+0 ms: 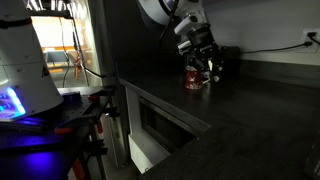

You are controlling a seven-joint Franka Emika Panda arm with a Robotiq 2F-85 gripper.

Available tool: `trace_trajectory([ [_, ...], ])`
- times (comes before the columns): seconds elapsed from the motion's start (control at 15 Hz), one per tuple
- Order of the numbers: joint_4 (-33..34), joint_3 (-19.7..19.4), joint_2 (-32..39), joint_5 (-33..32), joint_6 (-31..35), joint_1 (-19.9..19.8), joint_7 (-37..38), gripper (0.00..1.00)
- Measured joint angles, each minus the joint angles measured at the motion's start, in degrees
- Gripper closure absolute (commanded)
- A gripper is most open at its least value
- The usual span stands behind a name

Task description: Put the marker in the cup

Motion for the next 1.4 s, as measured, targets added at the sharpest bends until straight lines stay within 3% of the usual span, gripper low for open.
trace_trajectory([
  [0.13,0.12,-1.36,-1.59,-6.61,0.05,2.0,3.69,0.94],
  [0.4,1.6,-7.82,-3.91,-8.3,0.24,8.35,2.64,0.94],
  [0.53,1.66,-9.11,-4.32,-9.72,0.58,10.6,2.65,0.94],
  [0.93,-0.6,-7.46,-3.84,-13.84,2.53,14.49,2.68,0.94],
  [1.4,-1.7,-5.77,-2.92,-15.58,4.22,14.99,2.41,0.94],
])
